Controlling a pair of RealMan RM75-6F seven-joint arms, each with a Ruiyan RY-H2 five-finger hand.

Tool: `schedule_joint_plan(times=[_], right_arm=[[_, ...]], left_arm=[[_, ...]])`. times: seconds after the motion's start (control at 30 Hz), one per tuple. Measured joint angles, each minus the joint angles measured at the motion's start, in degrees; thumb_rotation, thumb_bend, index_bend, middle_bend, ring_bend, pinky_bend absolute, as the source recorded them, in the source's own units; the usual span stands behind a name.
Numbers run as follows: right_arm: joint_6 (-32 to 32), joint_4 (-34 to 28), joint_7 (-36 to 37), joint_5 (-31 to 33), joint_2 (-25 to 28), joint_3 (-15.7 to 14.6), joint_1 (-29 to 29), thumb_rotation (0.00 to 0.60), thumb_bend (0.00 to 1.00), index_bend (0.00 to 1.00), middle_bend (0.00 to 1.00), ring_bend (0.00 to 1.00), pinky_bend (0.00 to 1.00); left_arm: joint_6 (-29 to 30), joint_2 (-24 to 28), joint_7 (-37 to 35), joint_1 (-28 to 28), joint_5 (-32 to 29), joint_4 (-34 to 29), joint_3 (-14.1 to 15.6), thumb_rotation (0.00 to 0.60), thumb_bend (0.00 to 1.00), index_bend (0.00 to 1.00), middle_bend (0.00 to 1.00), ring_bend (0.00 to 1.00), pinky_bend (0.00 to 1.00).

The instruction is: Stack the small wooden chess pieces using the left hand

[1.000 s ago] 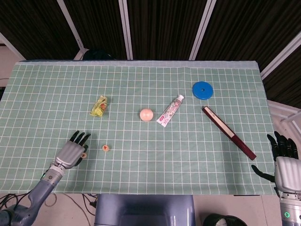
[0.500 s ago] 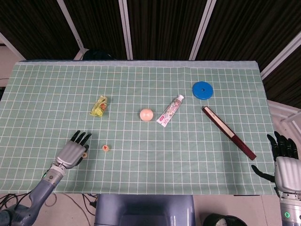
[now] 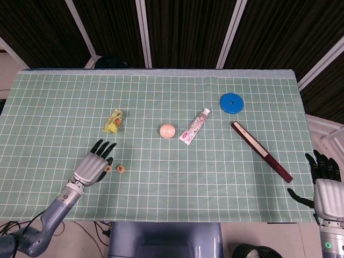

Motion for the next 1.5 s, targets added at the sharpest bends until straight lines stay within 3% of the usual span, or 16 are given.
schedule_joint_plan(times=[0.37, 1.5], right_arm=[[0.0, 0.1, 0.2, 0.2, 0.1, 0.1, 0.0, 0.6, 0.23, 0.12, 0.01, 0.0, 0.0], [0.0, 0.2, 0.3, 0.3, 0.0, 0.2, 0.0, 0.6, 0.23, 0.12, 0.01, 0.0, 0.0]], left_arm=[[-2.3, -2.9, 6.5, -3.0, -6.0, -1.1, -2.5, 0.6, 0.33, 0.49, 0.02, 0.0, 0.0], [-2.0, -5.9, 10.3, -5.3, -10.4, 0.1, -0.9, 0.6, 0.33, 0.44, 0.02, 0.0, 0.0]])
